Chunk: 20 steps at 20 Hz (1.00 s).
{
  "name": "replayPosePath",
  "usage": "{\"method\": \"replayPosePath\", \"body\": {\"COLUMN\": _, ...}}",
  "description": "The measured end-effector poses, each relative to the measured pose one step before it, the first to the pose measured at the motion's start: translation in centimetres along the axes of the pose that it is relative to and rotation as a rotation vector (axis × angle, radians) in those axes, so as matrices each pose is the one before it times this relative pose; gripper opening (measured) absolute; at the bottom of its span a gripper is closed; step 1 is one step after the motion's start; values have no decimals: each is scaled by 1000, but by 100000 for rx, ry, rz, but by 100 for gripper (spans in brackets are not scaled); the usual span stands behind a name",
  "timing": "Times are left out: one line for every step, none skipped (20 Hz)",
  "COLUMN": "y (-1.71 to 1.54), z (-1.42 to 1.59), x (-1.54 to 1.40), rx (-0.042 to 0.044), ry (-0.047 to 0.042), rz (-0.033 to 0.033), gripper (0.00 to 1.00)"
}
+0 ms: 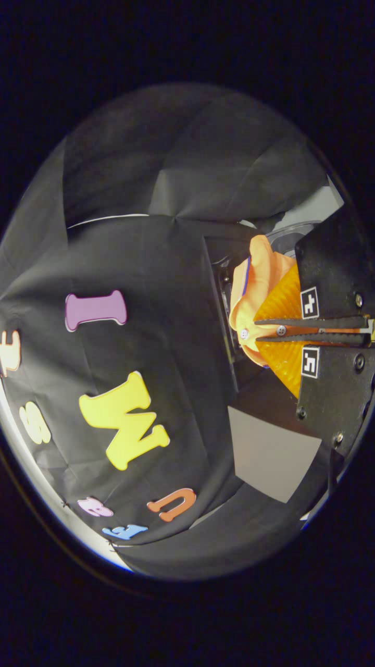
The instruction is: Put the clothes into the washing machine and then close the washing machine lid.
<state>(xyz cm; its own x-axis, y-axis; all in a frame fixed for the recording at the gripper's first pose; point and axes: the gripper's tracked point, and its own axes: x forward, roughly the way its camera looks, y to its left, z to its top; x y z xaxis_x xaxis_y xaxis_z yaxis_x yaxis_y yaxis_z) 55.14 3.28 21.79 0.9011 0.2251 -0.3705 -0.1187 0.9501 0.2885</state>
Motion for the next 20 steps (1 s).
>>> {"method": "replayPosePath", "body": {"y": -819, "z": -870, "x": 1406, "rx": 562, "ry": 2121, "rz": -659, "gripper": 7}}
{"method": "replayPosePath", "body": {"y": -575, "z": -494, "x": 1079, "rx": 471, "ry": 1551, "rz": -642, "gripper": 7}}
{"method": "replayPosePath", "body": {"y": -622, "z": -680, "x": 1299, "rx": 398, "ry": 2031, "rz": -618, "gripper": 7}}
{"method": "replayPosePath", "body": {"y": -392, "z": -657, "x": 818, "rx": 110, "ry": 1591, "rz": -569, "gripper": 7}}
{"method": "replayPosePath", "body": {"y": -413, "z": -1031, "x": 1144, "rx": -223, "ry": 1734, "rz": -624, "gripper": 7}}
{"method": "replayPosePath", "body": {"y": -382, "z": -644, "x": 908, "rx": -398, "ry": 1524, "rz": -395, "gripper": 7}}
{"method": "replayPosePath", "body": {"y": -116, "z": -769, "x": 808, "rx": -545, "ry": 1348, "rz": -548, "gripper": 7}}
{"method": "replayPosePath", "body": {"y": -312, "z": -681, "x": 771, "rx": -646, "ry": 1063, "rz": -553, "gripper": 7}}
{"method": "replayPosePath", "body": {"y": -194, "z": -563, "x": 873, "rx": -245, "ry": 1100, "rz": -488, "gripper": 7}}
{"method": "replayPosePath", "body": {"y": -160, "z": -610, "x": 770, "rx": 257, "ry": 712, "rz": -122, "gripper": 7}}
{"method": "replayPosePath", "body": {"y": 152, "z": -640, "x": 670, "rx": 332, "ry": 826, "rz": 22, "gripper": 7}}
{"method": "replayPosePath", "body": {"y": -101, "z": -510, "x": 794, "rx": 36, "ry": 928, "rz": -315, "gripper": 7}}
{"method": "replayPosePath", "body": {"y": -108, "z": -548, "x": 662, "rx": -228, "ry": 847, "rz": -423, "gripper": 7}}
{"method": "replayPosePath", "body": {"y": -110, "z": -571, "x": 648, "rx": -240, "ry": 854, "rz": -379, "gripper": 7}}
{"method": "replayPosePath", "body": {"y": -51, "z": -494, "x": 584, "rx": -280, "ry": 1049, "rz": -583, "gripper": 7}}
{"method": "replayPosePath", "body": {"y": 109, "z": -645, "x": 641, "rx": -416, "ry": 649, "rz": -585, "gripper": 7}}
{"method": "replayPosePath", "body": {"y": -14, "z": -602, "x": 660, "rx": -508, "ry": 917, "rz": -732, "gripper": 7}}
{"method": "replayPosePath", "body": {"y": -231, "z": -700, "x": 506, "rx": -432, "ry": 953, "rz": -1068, "gripper": 7}}
{"method": "replayPosePath", "body": {"y": -210, "z": -736, "x": 612, "rx": -264, "ry": 1350, "rz": -1118, "gripper": 7}}
{"method": "replayPosePath", "body": {"y": -107, "z": -807, "x": 635, "rx": 37, "ry": 1173, "rz": -665, "gripper": 7}}
